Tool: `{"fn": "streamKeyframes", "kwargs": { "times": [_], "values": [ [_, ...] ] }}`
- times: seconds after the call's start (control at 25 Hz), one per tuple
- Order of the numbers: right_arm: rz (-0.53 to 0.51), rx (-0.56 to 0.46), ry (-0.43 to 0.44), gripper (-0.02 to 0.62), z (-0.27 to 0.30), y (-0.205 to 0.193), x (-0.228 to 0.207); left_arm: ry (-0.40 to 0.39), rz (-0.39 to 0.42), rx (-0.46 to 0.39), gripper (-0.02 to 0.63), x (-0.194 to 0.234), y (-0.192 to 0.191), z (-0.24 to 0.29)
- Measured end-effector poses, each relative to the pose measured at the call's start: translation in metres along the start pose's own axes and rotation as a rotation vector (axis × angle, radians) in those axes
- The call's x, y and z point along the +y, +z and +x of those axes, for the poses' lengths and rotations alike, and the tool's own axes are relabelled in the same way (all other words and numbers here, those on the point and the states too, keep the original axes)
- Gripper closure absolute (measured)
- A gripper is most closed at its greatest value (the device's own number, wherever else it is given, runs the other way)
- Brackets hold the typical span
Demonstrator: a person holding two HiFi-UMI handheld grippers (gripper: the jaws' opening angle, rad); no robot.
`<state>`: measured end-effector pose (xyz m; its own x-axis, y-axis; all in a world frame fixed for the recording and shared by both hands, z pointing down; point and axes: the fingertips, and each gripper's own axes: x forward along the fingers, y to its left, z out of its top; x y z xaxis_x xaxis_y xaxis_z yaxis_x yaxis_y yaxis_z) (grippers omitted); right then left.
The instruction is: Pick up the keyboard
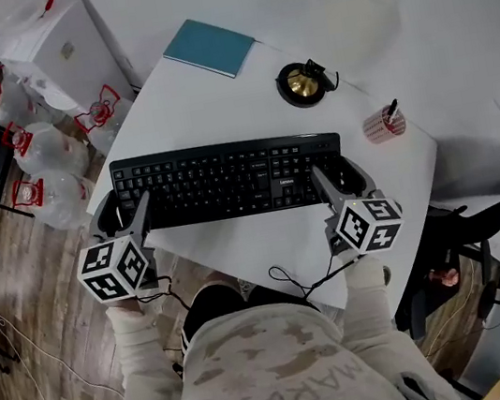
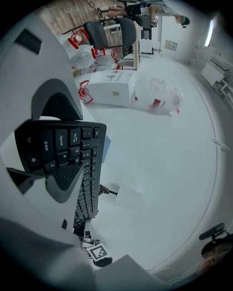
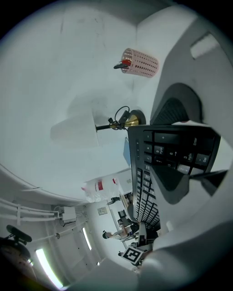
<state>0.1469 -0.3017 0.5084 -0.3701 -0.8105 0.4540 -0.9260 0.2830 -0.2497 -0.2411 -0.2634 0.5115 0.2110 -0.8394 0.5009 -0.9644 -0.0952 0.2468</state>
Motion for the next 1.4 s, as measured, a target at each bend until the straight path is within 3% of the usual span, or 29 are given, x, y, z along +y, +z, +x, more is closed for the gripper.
{"fn": "streamKeyframes", "kwargs": {
  "times": [0.72, 1.4],
  "values": [
    [-0.059, -0.214, -0.015, 0.305, -0.072, 0.069, 0.003, -0.053, 0.070, -0.194, 0.295, -0.051, 0.067, -0.047],
    [-0.106, -0.355, -0.035, 0.308, -0.126, 0.107, 0.004, -0.087, 0.113, -0.332, 0.295, -0.087, 0.103, -0.083]
  ]
}}
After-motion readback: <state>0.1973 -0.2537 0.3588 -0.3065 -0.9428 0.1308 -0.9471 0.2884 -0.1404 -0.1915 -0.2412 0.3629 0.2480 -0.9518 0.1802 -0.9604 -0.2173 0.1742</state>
